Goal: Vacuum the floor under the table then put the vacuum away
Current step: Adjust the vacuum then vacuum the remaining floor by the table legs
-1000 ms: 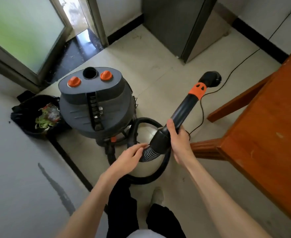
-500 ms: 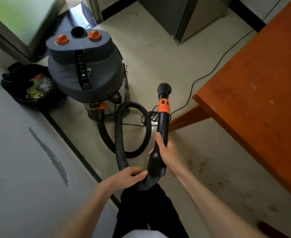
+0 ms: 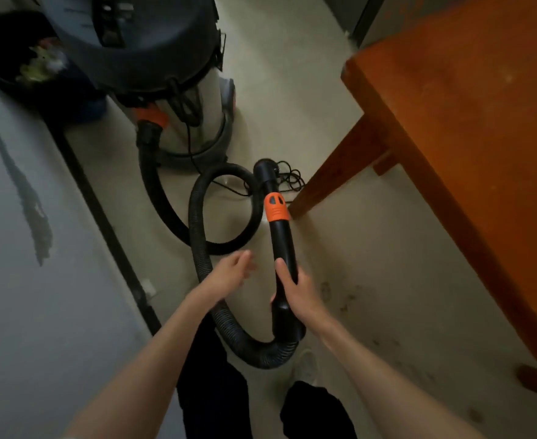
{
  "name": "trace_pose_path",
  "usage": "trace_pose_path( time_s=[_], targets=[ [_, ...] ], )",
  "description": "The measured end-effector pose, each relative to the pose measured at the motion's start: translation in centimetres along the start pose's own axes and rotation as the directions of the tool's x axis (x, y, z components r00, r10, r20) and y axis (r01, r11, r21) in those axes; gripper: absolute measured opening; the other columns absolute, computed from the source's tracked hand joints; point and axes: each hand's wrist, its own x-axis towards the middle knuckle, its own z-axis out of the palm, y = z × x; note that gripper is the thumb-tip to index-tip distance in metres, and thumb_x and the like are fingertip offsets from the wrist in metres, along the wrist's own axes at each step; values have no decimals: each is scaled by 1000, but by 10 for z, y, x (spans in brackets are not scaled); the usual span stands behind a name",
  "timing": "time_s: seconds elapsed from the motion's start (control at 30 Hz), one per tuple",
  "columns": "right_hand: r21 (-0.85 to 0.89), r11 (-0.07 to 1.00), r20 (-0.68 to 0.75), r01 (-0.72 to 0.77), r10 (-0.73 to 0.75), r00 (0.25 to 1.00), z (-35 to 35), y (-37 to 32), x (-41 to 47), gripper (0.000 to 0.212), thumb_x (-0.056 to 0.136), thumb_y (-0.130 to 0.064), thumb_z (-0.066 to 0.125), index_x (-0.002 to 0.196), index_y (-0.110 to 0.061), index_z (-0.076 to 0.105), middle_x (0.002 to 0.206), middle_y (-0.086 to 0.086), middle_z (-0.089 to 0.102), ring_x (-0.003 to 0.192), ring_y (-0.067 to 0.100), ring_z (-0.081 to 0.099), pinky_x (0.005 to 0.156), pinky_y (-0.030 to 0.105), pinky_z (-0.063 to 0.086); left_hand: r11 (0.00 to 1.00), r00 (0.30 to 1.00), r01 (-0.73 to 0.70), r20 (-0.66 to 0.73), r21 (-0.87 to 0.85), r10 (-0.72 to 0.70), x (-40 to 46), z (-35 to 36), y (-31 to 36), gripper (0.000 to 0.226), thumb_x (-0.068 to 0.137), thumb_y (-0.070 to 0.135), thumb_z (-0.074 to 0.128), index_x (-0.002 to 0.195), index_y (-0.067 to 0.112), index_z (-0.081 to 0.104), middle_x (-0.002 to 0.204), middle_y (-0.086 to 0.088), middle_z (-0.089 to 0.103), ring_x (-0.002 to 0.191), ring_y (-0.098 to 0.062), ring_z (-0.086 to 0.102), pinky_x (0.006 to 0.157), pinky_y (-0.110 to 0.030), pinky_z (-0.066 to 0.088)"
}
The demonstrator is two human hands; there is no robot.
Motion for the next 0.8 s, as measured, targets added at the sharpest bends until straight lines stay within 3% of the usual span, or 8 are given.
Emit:
trace_pose_path(
  time_s=[0.13,0.2,0.27,0.37,0.47,0.53,0.67,0.8],
  targets=[
    [-31,999,72,44,-42,997,-4,55,18,32,94,-51,45,84,-23,56,62,5,58,51,19,60,50,29,46,922,998,-56,-49,-382,41,26,56,1,42,101,41,25,114,14,54,107,-8,62,93,-16,59,82,-31,48],
    [-18,998,74,61,-59,995,-4,82,24,30,95,-50,44,87,-23,57,63,8,59,54,22,60,52,31,47,841,997,-71,-54,-537,49,35,74,-8,42,101,43,24,109,14,54,97,-7,64,84,-13,60,72,-24,50],
    [-18,997,52,80,-79,996,-6,107,29,29,96,-47,43,88,-23,57,66,9,60,58,23,60,54,32,49,828,996,-86,-51,-554,70,47,89,-24,40,100,43,28,100,14,56,89,-5,61,76,-11,58,66,-21,48],
    [-24,997,24,79,-78,997,-9,150,44,29,96,-48,43,89,-23,57,68,10,61,62,24,62,58,35,51,833,997,-64,-9,-550,71,69,111,-49,36,99,43,34,92,14,55,84,-4,56,76,-13,55,75,-26,47],
    [-40,998,-10,38,-39,999,-13,190,64,46,85,-65,45,87,-21,59,66,10,62,61,27,63,61,42,54,846,998,-24,43,-533,55,98,134,-74,40,99,41,37,111,6,52,93,-9,57,85,-17,56,83,-31,47],
    [-49,999,-30,20,-22,999,-19,218,79,48,88,-60,46,86,-14,60,62,11,62,56,26,63,58,42,53,869,996,-8,70,-495,49,118,154,-91,44,100,41,35,120,5,47,98,-10,57,84,-16,56,78,-27,47],
    [-77,997,-28,-6,4,1000,-38,260,114,45,95,-48,44,81,-7,58,53,7,59,46,21,59,52,37,50,869,995,12,92,-494,39,159,186,-117,34,101,36,34,116,8,45,91,-5,55,78,-13,54,72,-23,47],
    [-70,998,18,-2,4,1000,-67,297,159,47,97,-44,41,88,-1,59,49,10,58,41,22,57,48,29,47,858,994,5,94,-514,51,215,225,-143,32,100,37,39,114,9,45,82,-1,52,64,-8,52,54,-17,46]
  ],
)
